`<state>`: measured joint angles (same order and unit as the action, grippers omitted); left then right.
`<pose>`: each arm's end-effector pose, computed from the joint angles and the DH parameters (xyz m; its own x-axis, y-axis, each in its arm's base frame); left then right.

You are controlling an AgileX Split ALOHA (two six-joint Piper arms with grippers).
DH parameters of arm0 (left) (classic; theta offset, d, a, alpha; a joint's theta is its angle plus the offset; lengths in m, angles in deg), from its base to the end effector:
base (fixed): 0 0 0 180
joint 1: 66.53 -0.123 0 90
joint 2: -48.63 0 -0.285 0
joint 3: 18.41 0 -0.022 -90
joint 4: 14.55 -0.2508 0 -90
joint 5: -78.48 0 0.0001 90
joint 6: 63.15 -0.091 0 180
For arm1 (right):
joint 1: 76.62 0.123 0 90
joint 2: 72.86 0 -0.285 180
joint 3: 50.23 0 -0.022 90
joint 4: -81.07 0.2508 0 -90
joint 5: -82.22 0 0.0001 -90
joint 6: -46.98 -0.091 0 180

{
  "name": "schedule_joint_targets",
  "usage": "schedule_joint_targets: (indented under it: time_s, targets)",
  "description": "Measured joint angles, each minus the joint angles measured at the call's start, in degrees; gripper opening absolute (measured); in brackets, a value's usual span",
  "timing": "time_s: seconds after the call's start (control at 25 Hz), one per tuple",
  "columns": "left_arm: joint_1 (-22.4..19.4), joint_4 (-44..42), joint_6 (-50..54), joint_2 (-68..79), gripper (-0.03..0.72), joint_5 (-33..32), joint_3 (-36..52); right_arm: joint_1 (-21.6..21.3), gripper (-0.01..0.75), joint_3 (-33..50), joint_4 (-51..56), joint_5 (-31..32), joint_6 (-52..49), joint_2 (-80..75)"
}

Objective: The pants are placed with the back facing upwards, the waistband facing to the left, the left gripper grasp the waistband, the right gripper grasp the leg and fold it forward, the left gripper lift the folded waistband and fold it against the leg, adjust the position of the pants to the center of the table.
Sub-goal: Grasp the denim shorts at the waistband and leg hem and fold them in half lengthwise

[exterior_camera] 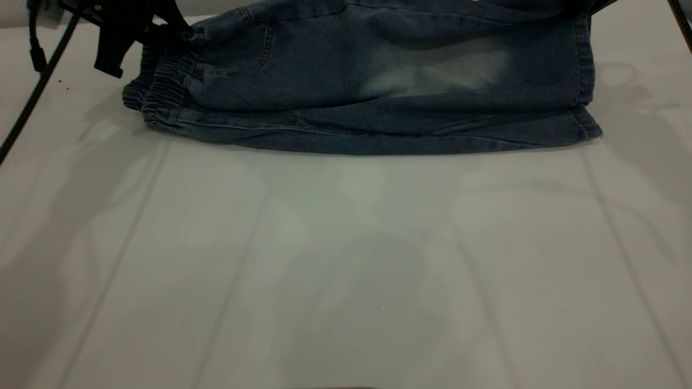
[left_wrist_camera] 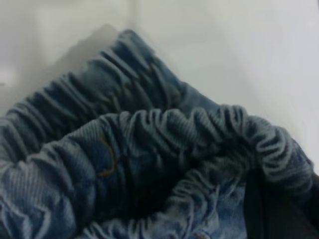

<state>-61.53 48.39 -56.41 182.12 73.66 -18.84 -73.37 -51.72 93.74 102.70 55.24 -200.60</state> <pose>0.4559 -0.0468 0.1101 -0.3773 -0.9052 -0.1956 -0.6146 0.4027 -0.6783 0.4389 0.0319 0.1423 -0.8349 0.0159 -0.5501 -0.0463 0.9940 0.0989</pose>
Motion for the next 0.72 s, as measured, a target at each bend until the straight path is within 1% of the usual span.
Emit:
schedule_joint_targets:
  time_s: [0.08, 0.16, 0.24, 0.32, 0.4, 0.48, 0.56, 0.64, 0.72]
  targets:
    - [0.0, 0.0, -0.4, 0.2, 0.072, 0.2, 0.0, 0.0, 0.068, 0.0, 0.0, -0.4, 0.0, 0.0]
    - [0.0, 0.0, -1.2, 0.2, 0.075, 0.4, 0.0, 0.0, 0.118, 0.0, 0.1, -0.6, 0.0, 0.0]
    - [0.0, 0.0, -1.6, 0.2, 0.090, 0.8, 0.0, 0.0, 0.195, 0.0, 0.3, -0.7, 0.0, 0.0]
    - [0.0, 0.0, -2.1, 0.2, 0.116, 0.9, 0.0, 0.0, 0.302, 0.0, 0.4, -0.8, 0.0, 0.0]
    - [0.0, 0.0, -4.6, 0.2, 0.160, 1.2, 0.0, 0.0, 0.406, 0.0, 0.4, -0.8, 0.0, 0.0]
    - [0.0, 0.0, -8.7, 0.2, 0.228, 1.5, 0.0, 0.0, 0.505, 0.0, 0.4, -0.6, 0.0, 0.0]
    - [0.0, 0.0, -15.6, 0.2, 0.298, 2.4, -0.3, 0.0, 0.571, 0.0, 0.5, 0.1, 0.1, 0.0]
    - [0.0, 0.0, -24.0, 0.2, 0.370, 2.7, -1.7, 0.0, 0.604, 0.0, 0.5, 1.0, 0.4, 0.1]
    - [0.0, 0.0, -33.9, -0.2, 0.426, 2.7, -3.2, 0.2, 0.608, -0.5, 0.5, 2.3, 1.0, 0.1]
